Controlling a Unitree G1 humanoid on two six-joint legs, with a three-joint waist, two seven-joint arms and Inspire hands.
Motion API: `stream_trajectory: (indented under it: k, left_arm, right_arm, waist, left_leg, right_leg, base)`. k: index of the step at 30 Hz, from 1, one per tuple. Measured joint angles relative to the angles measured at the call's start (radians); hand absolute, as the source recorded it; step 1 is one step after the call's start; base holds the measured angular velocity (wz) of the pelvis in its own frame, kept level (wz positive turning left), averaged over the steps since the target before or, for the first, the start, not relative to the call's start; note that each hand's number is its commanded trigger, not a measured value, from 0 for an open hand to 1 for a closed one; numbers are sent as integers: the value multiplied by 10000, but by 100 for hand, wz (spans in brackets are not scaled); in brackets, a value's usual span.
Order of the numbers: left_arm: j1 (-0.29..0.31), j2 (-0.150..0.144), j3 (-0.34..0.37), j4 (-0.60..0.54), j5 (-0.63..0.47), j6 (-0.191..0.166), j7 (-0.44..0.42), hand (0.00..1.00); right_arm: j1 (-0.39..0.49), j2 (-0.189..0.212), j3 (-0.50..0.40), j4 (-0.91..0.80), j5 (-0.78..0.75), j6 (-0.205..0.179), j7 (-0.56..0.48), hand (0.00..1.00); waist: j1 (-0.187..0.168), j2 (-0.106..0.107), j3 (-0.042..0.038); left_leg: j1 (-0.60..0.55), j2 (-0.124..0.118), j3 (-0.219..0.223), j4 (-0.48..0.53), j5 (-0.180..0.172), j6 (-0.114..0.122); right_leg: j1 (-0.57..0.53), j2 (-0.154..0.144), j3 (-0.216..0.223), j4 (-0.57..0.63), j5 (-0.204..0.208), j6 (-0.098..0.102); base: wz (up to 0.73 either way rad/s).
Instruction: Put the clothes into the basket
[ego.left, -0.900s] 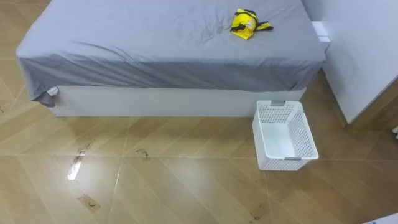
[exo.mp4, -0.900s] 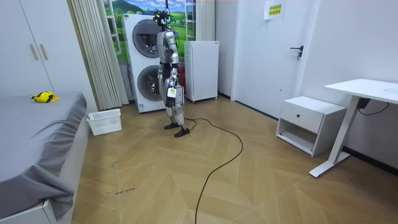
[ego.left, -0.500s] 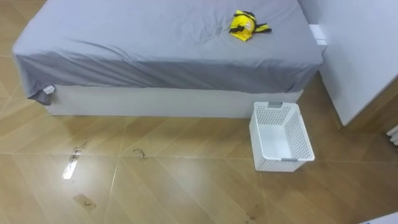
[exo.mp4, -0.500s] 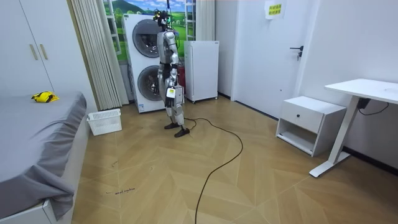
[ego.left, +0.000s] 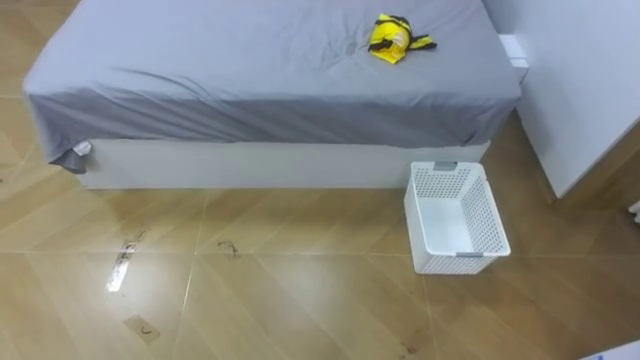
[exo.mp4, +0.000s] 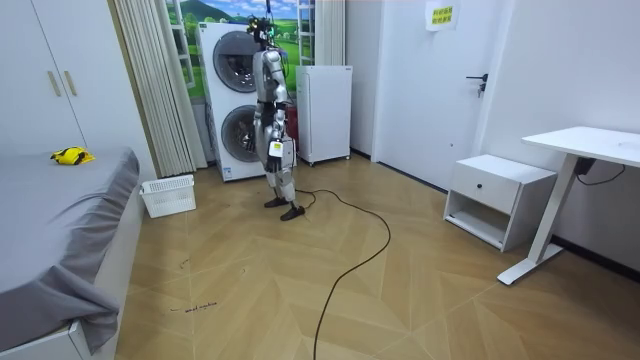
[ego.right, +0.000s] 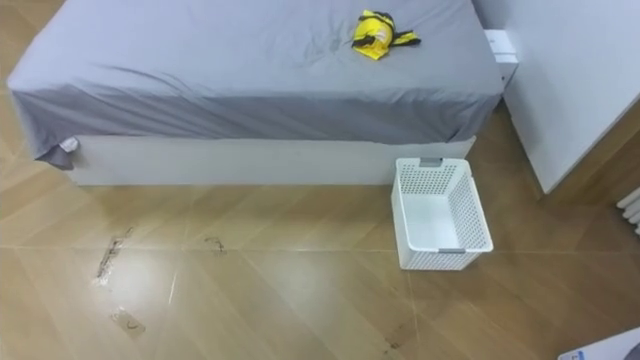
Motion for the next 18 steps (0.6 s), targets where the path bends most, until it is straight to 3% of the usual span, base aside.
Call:
stream_trajectory:
  k: [2, 3, 4, 5, 6, 7, 8, 9, 10, 11, 12, 13, 14, 15, 16, 17, 18]
  left_arm:
    - [12, 21, 164, -61, -404, 5, -51, 0]
    - [21, 44, 170, -94, -592, 6, -53, 0]
    - [43, 67, 226, -214, -885, 5, -50, 0]
    - [121, 68, 248, -289, -979, -21, -71, 0]
    - [150, 54, 250, -274, -1045, -36, -73, 0]
    - [154, -28, 213, -200, -1234, -34, -70, 0]
    - [168, -128, 200, -224, -1468, -43, -70, 0]
    - [177, -156, 199, -236, -1518, -45, -69, 0]
    - [262, -158, 228, -233, -1523, -49, -58, 0]
    - [413, -144, 272, -231, -1532, -68, -11, 0]
    - [512, -141, 322, -219, -1530, -68, 31, 0]
    - [625, -150, 353, -170, -1511, -68, 102, 0]
    - [653, -187, 354, -113, -1508, -69, 154, 0]
    - [671, -221, 353, -114, -1517, -73, 154, 0]
    - [653, -286, 343, -117, -1515, -104, 146, 0]
    - [608, -306, 318, -114, -1500, -159, 138, 0]
    - [519, -305, 335, -93, -1502, -215, 150, 0]
  right_arm:
    - [-6, -6, -1, -60, -13, -5, 5, 0]
    - [-8, 3, 14, -73, -8, -6, 7, 0]
    - [33, -26, 11, -85, 5, -28, 37, 0]
    - [35, -93, -30, -35, -54, -43, 78, 0]
    - [33, -116, -1, -25, -47, -46, 82, 0]
    - [71, -182, 0, -26, 13, -49, 91, 0]
    - [92, -242, 1, -27, 35, -46, 82, 0]
    - [82, -266, 9, -28, 39, -45, 79, 0]
    - [50, -279, 23, -25, 29, -43, 79, 0]
    - [70, -290, 85, 8, 18, -28, 77, 0]
    - [105, -285, 102, 8, -37, -11, 71, 0]
    - [213, -288, 198, 2, -93, -6, 31, 0]
    - [252, -277, 212, 4, -81, 61, -68, 0]
    - [250, -273, 220, -3, -78, 82, -85, 0]
    - [256, -271, 220, -9, -70, 80, -118, 0]
    - [280, -247, 174, -21, -56, 79, -140, 0]
    - [331, -239, 121, -13, -53, 81, -145, 0]
  waist:
    - [20, -21, -12]
    - [21, -55, -19]
    - [5, -36, -34]
    - [15, -35, 27]
    - [30, -25, 35]
    - [-5, -119, -17]
    - [21, -126, -4]
    - [72, -131, 0]
    - [158, -147, 7]
    - [195, -150, 7]
    - [194, -176, -2]
    - [190, -224, 6]
    - [236, -242, 25]
    - [272, -309, 17]
    - [248, -518, -4]
    - [214, -805, -124]
    - [231, -872, -128]
  left_leg:
    - [-393, 195, 56, 1188, -403, -174]
    - [-569, 235, 111, 1609, -409, -184]
    - [-1114, 411, 221, 2792, -399, -180]
    - [-1812, 618, 189, 4229, -260, -23]
    - [-2065, 623, 117, 4636, -284, 75]
    - [-2551, 269, -72, 4570, -375, 225]
    - [-3093, -68, -2, 3908, -332, 237]
    - [-3390, -215, 19, 3480, -236, 165]
    - [-3946, -399, 0, 2360, 238, 53]
    - [-4314, -356, -54, 1293, 978, 15]
    - [-4453, -308, -61, 897, 1331, 21]
    - [-4591, -250, -63, 302, 1942, 13]
    - [-4684, -225, -25, 174, 2667, 76]
    - [-4714, -296, 9, 218, 3024, 130]
    - [-4810, -627, 29, 433, 3475, 494]
    - [-5014, -935, 233, 1048, 3065, 766]
    - [-5143, -1010, 355, 1445, 2766, 818]
  right_leg:
    - [-281, 67, 23, 666, -565, -138]
    - [-300, 59, 51, 766, -684, -235]
    - [-244, 88, 60, 781, -750, -299]
    - [-58, 93, 170, 768, -803, -404]
    - [37, 64, 239, 778, -841, -447]
    - [161, -93, 338, 775, -949, -458]
    - [243, -264, 430, 750, -1084, -362]
    - [261, -324, 491, 747, -1154, -309]
    - [351, -443, 600, 741, -1243, -294]
    - [471, -511, 585, 724, -1407, -302]
    - [608, -542, 615, 720, -1523, -263]
    - [893, -617, 663, 706, -1783, -187]
    - [1081, -712, 829, 693, -2053, -64]
    - [1166, -815, 909, 682, -2157, 40]
    - [1346, -1105, 1014, 592, -2309, 279]
    - [1453, -1461, 1128, 420, -2410, 396]
    - [1474, -1628, 1109, 408, -2429, 453]
  base:
    - [-2]
    - [7]
    - [7]
    - [6]
    - [9]
    - [10]
    - [4]
    - [-19]
    - [-37]
    - [-41]
    - [-34]
    - [-26]
    - [-23]
    - [-16]
    - [6]
    - [10]
    - [0]
